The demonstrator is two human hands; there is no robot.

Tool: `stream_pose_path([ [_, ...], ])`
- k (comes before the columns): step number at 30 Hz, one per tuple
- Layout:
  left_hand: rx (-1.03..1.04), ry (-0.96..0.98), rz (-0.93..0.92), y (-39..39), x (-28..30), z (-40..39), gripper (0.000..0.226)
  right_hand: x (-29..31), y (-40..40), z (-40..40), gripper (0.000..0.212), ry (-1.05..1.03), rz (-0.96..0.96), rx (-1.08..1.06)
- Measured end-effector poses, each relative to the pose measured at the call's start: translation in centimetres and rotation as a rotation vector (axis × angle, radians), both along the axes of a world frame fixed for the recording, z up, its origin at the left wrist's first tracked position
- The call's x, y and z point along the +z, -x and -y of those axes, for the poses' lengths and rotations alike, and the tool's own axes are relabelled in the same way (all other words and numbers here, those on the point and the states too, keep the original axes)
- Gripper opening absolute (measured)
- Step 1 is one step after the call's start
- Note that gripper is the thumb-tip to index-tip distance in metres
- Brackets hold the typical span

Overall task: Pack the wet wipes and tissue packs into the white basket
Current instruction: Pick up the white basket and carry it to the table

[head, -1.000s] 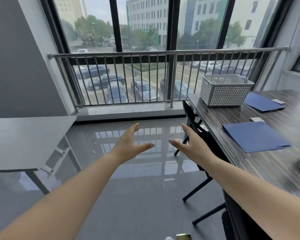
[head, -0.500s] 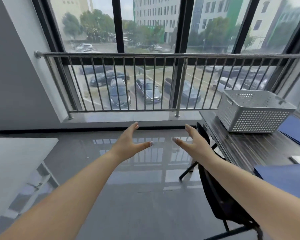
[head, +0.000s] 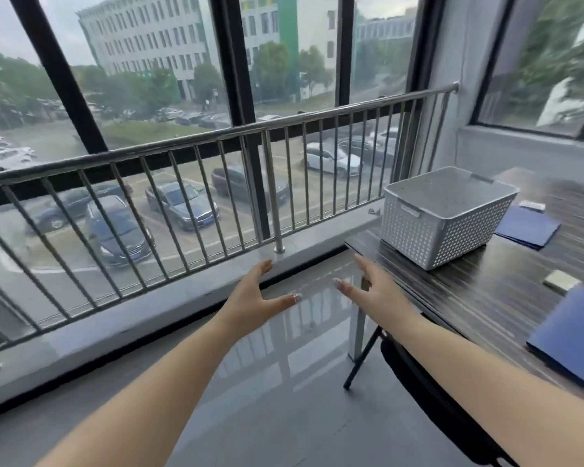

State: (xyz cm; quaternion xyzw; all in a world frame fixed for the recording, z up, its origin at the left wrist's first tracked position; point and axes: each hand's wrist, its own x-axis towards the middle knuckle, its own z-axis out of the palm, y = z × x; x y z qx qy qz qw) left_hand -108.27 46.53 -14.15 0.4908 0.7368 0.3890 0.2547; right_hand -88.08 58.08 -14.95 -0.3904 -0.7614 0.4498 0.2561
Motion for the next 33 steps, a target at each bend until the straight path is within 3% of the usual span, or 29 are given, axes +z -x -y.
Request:
stream_pose_path([
  [6,-0.164,0.010,0.047,3.9,-1.2,-10.5,0.094,-1.5,2.9,-6.2,0.089,0.055,0.005,-0.176],
  [14,-0.221,0.022,0.105,6.5,-3.0,-26.1,0.100,-4.5,4.6,-18.9,0.090,0.135,-0.040,-0.357],
  [21,-0.190,-0.005,0.094,5.7,-2.7,-38.9,0.100,-4.0,3.7,-29.5,0.084,0.035,-0.054,-0.567],
  [29,-0.371,0.079,0.028,3.0,-3.5,-50.3,0.101,-4.6,0.5,-35.9,0.078,0.124,-0.125,-0.802],
  [33,-0.476,0.103,0.011,1.6,-3.8,-56.3,0.100,-5.1,-1.1,-38.4,0.078,0.087,-0.048,-1.031],
])
